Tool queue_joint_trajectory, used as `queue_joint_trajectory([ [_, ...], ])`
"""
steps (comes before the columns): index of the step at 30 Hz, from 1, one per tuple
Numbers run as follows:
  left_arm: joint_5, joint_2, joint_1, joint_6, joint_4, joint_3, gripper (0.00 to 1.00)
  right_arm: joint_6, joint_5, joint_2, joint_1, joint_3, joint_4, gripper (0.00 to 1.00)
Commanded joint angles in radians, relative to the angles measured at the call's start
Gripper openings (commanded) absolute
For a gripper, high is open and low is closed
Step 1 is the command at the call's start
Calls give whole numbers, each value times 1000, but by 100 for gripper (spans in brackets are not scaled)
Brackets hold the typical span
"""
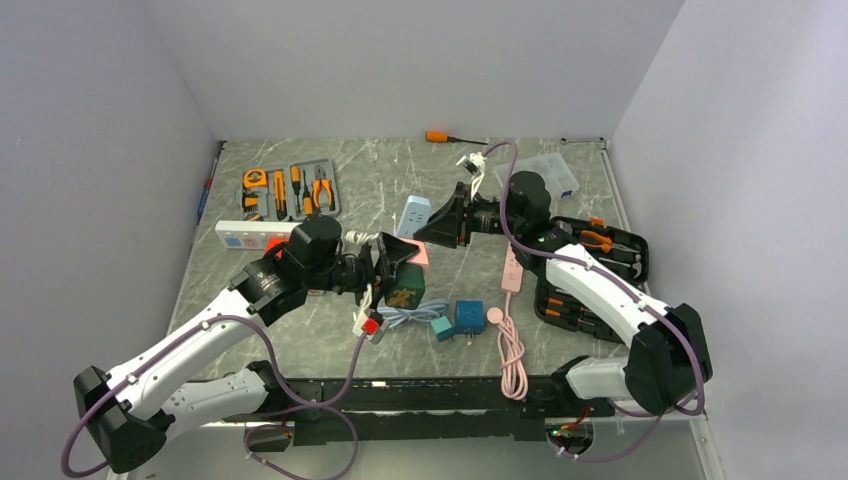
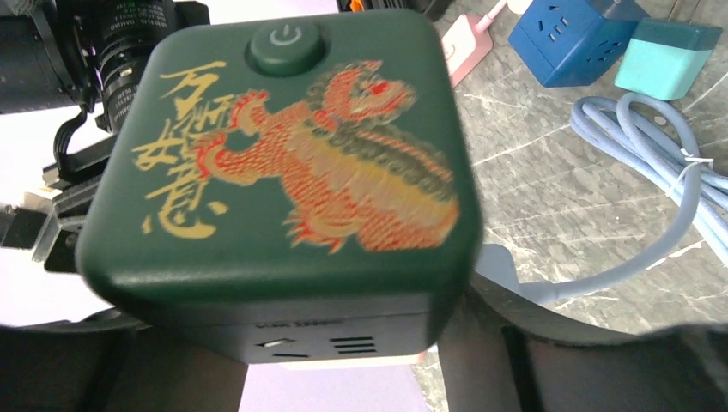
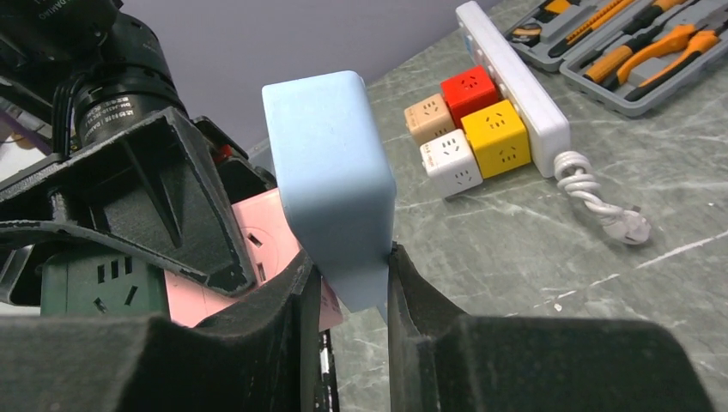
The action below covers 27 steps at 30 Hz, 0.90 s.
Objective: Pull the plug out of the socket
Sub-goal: Remove the plug from the socket.
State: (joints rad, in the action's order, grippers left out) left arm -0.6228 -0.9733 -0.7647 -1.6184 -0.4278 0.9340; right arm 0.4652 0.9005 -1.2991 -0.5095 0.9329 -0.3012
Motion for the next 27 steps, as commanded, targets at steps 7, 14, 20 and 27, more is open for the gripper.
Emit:
queue_joint_trajectory([
  [7,38,-19,-36,-5,32,36,44,48,53,-10,-51,86,-122,0],
  [14,33,31,-48,51,142,6,0,164,62,-33,-52,35,-297,55],
  [20,37,53,-54,83,167,8,0,318,90,-91,-55,-9,-554,70],
  [27,52,74,-54,106,197,13,0,440,126,-174,-70,-72,-817,66],
])
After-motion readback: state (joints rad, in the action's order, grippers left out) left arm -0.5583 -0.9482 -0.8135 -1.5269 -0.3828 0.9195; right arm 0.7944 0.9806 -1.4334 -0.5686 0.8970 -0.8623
